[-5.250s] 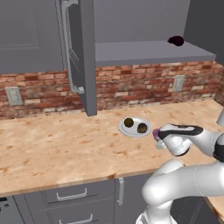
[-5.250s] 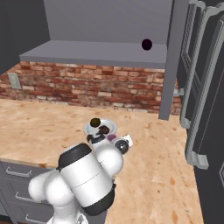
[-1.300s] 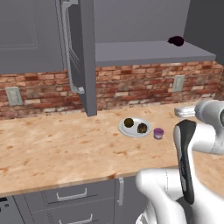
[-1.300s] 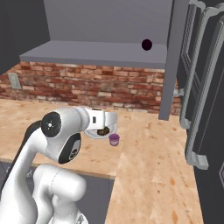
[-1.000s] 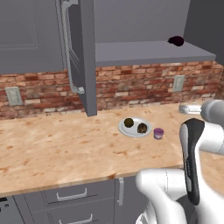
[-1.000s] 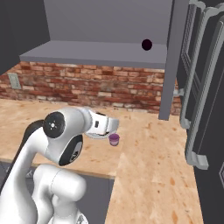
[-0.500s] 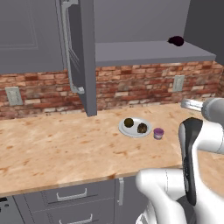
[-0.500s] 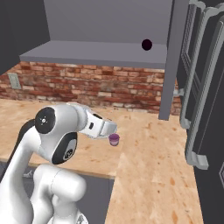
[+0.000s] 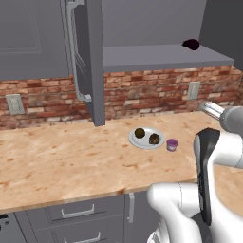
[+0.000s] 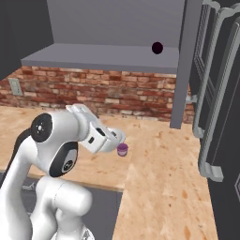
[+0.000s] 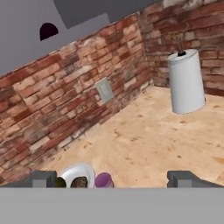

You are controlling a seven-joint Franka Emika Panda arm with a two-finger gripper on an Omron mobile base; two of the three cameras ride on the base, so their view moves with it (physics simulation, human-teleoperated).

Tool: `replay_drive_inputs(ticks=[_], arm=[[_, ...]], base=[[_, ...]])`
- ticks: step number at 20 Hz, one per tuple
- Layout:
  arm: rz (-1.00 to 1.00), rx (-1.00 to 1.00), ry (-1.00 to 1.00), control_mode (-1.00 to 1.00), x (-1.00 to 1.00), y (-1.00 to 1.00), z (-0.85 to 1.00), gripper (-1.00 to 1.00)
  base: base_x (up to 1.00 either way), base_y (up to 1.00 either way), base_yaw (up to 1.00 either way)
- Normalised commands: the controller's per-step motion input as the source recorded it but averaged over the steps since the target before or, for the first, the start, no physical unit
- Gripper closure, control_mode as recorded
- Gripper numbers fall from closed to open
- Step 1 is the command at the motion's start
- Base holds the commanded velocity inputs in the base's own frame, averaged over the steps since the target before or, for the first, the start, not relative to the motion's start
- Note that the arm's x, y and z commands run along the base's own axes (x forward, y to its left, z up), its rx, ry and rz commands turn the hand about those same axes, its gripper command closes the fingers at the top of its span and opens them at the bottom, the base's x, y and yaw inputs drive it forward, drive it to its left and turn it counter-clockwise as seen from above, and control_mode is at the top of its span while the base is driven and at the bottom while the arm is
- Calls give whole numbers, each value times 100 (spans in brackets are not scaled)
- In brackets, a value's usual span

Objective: Pick the avocado and bread from the counter and place them on the plate. Then pick the jam from the cabinet and place it next to the plate. Lastly close the cabinet door.

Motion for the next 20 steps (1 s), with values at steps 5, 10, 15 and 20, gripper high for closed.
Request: replay_drive_inputs(ticks=[5,10,15,20], arm=[[-4,27,-7,-100,-20,0,11,-100],[-3,26,-9,-100,-35,0,9,-100],[-2,26,-10,-100,-47,0,11,-100],[0,29,-1,-100,-32,0,12,-100]], base=[[0,0,0],[0,0,0],[0,0,0],[0,0,0]])
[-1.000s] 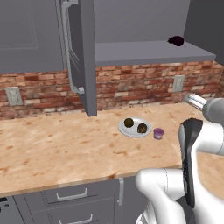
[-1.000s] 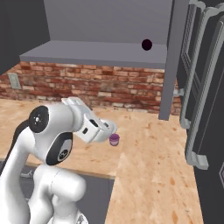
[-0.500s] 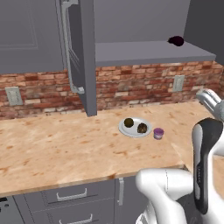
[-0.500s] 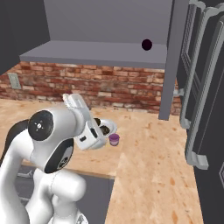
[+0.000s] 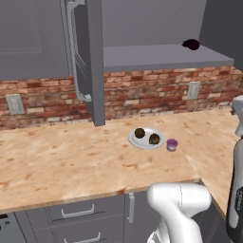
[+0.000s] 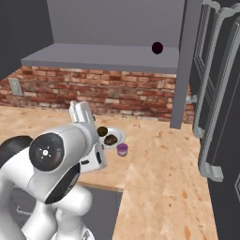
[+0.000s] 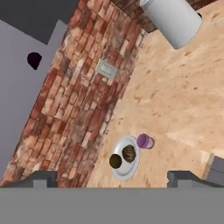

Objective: Pick the avocado and bread from the counter and place them on the plate. Then pick the jam from the cabinet and place it next to the plate. Lastly close the cabinet door.

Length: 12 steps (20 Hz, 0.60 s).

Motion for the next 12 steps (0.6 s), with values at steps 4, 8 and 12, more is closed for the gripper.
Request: replay_drive_inputs(ticks=[4,8,12], arm=[[0,27,-3,-100,-30,0,12,-100],[0,24,-11,-100,-45,0,12,-100],[0,19,-16,-100,-50,0,8,-100]], base=[[0,0,0],[0,0,0],[0,0,0]])
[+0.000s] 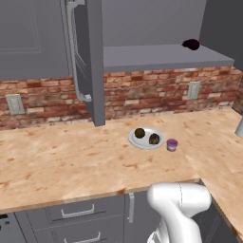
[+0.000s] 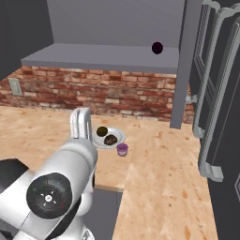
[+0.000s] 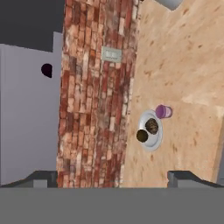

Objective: Pick the avocado and bread from the counter and place them on the plate. Then pick the jam from the cabinet and place it next to the plate. Lastly close the cabinet door.

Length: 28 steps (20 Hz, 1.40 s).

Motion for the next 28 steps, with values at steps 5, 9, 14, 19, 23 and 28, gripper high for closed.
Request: replay_drive_inputs(ticks=[5,9,14,19,23,28], arm=[[0,10,-20,-100,-38,0,7,-100],[0,0,-19,-100,-11,0,6,-100],[-1,1,-11,-100,0,-6,1,-100],[0,4,-12,-100,-3,-16,2,-100],[-2,4,-12,-100,-13,-18,3,-100],[-8,4,-14,-100,-19,-24,3,-100]], base=[[0,0,0],[0,0,0],[0,0,0],[0,0,0],[0,0,0],[0,0,0]])
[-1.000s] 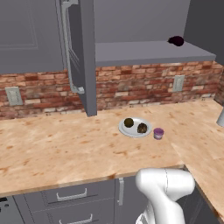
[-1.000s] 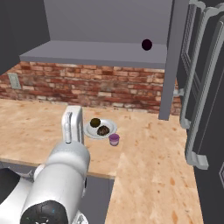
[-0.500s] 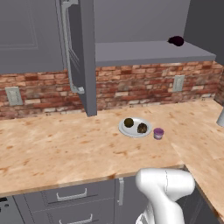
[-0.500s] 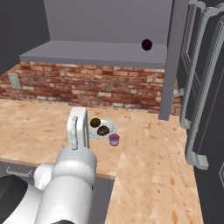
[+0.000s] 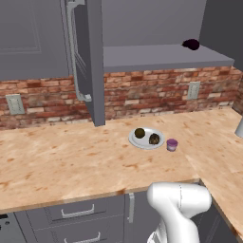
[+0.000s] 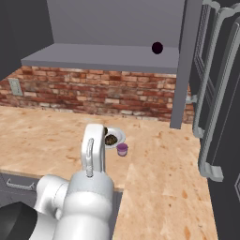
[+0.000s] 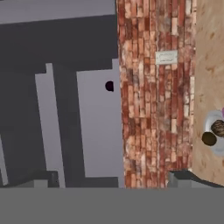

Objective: Pick the avocado and bread from the counter and place them on the plate. Then pick the jam from the cabinet and place it next to the plate. Lastly close the cabinet door.

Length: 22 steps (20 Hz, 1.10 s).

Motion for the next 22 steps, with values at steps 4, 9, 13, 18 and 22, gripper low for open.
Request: replay_drive_inputs(ticks=[4,9,13,18,22], arm=[[-8,3,-11,-100,-12,-25,3,-100],[-6,4,-9,-100,-2,-21,7,-100],[-3,8,0,-100,0,-15,13,-100],[-3,3,0,-100,0,-12,8,-100],[-7,0,0,-100,0,-21,1,-100]], base=[[0,0,0],[0,0,0],[0,0,0],[0,0,0],[0,0,0]])
